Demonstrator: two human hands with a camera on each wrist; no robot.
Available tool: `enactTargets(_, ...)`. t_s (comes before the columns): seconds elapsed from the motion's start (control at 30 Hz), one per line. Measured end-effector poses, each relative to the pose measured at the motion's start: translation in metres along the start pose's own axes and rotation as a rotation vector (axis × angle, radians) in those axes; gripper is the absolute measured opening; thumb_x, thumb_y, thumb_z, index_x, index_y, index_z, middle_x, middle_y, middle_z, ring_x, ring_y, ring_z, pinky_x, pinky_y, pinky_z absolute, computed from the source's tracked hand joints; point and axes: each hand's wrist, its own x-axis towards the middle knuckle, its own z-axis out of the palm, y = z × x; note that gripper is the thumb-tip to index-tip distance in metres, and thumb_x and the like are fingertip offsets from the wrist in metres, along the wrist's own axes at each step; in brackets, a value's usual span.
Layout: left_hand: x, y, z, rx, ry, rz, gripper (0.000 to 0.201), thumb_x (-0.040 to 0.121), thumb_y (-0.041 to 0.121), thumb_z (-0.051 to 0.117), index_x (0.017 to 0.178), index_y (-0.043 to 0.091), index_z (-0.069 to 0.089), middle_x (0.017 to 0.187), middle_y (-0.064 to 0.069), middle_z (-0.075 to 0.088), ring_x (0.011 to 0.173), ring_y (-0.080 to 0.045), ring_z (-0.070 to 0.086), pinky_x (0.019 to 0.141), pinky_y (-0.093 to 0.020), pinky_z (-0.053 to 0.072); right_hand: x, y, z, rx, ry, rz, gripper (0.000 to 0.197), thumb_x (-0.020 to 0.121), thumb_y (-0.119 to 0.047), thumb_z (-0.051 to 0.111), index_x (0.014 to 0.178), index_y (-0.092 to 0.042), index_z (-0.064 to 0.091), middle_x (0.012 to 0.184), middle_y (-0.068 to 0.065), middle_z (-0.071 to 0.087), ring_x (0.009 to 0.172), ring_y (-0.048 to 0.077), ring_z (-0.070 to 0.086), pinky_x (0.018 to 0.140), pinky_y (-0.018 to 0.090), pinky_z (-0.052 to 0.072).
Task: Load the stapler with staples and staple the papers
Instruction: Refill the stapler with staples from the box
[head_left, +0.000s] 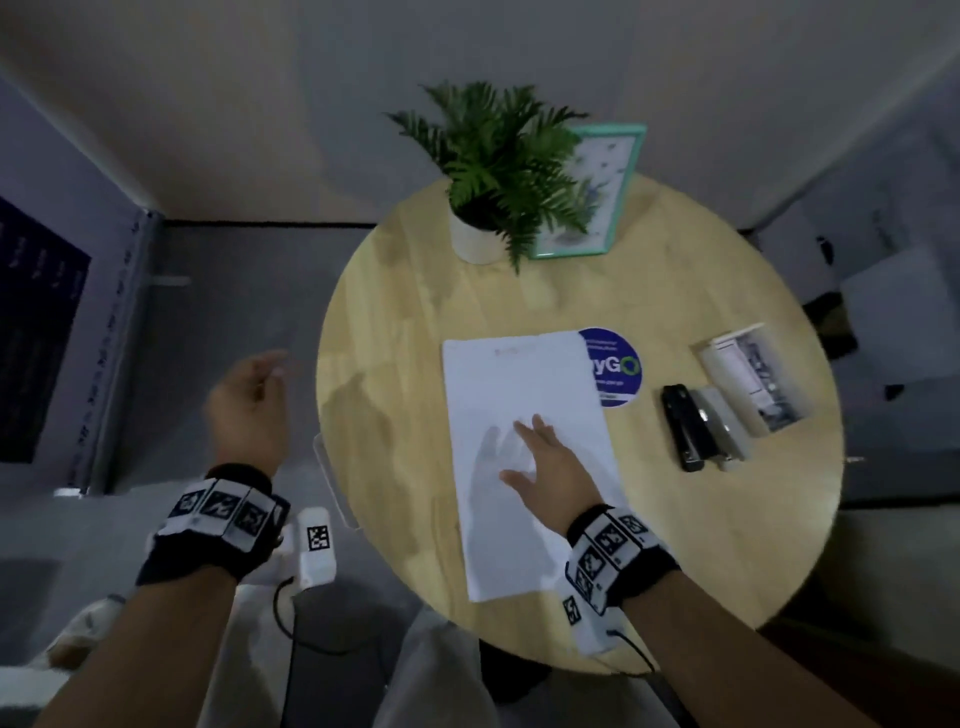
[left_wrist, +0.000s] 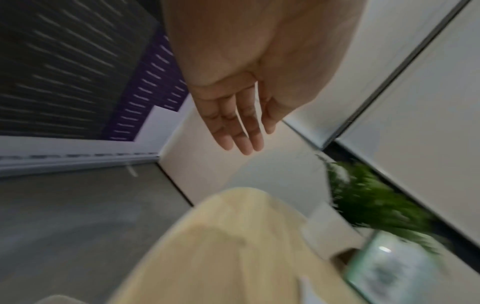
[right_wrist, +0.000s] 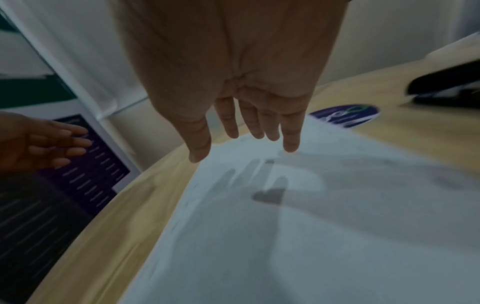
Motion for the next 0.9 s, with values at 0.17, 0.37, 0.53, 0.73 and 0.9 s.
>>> enactTargets(0.17,-0.069,0.084,0.075,-0.103,-0.276,0.146,0.022,0.095,0.003,0.046,0.099,0.014,0.064,0.084,-0.001,0.069,0.075,-0.003,0.067,0.074,-0.020,0.051,-0.045,0.074,-0.050,0.098,0.121,0.026,0.053,0.094,-0.026,0.056,0.144,-0.019,0.039,0.157,0.004,0.031,0.144,0.018,0.030,0.116,0.032,0.028)
enactTargets(0.37,-0.162,0.149,0.201,0.094,-0.694,0.295,0.020,0.091,0.008,0.055,0.100,0.018,0.068,0.103,-0.001,0.071,0.092,-0.016,0.065,0.080,-0.024,0.049,-0.095,0.173,-0.101,0.142,0.149,0.100,0.040,0.093,-0.023,0.057,0.132,-0.017,0.055,0.136,0.002,0.057,0.125,0.017,0.053,0.106,0.025,0.038)
enactTargets(0.53,-0.201,0.179,0.292,0.465,-0.875,0.460,0.036,0.089,0.004,0.050,0.121,0.020,0.059,0.130,-0.006,0.054,0.121,-0.024,0.049,0.101,-0.036,0.041,-0.105,0.238,-0.135,0.170,0.139,0.132,0.035,0.093,-0.020,0.056,0.128,-0.017,0.059,0.131,0.001,0.061,0.119,0.017,0.056,0.103,0.030,0.044)
enactTargets(0.73,-0.214,0.186,0.356,0.989,-0.852,0.595,0.046,0.086,0.011,0.056,0.128,0.029,0.052,0.145,-0.011,0.031,0.132,-0.035,0.031,0.102,-0.046,0.040,-0.105,0.285,-0.163,0.168,0.141,0.088,0.031,0.092,-0.015,0.056,0.122,-0.014,0.063,0.124,0.004,0.066,0.114,0.019,0.060,0.097,0.030,0.047)
enactTargets(0.9,-0.215,0.176,0.376,1.123,-0.872,0.627,0.029,0.093,0.022,0.052,0.120,0.026,0.061,0.159,-0.009,0.015,0.143,-0.036,0.017,0.112,-0.048,0.029,-0.099,0.304,-0.171,0.272,0.156,0.091,0.027,0.091,-0.015,0.058,0.117,-0.016,0.065,0.115,0.000,0.068,0.102,0.015,0.064,0.093,0.028,0.050)
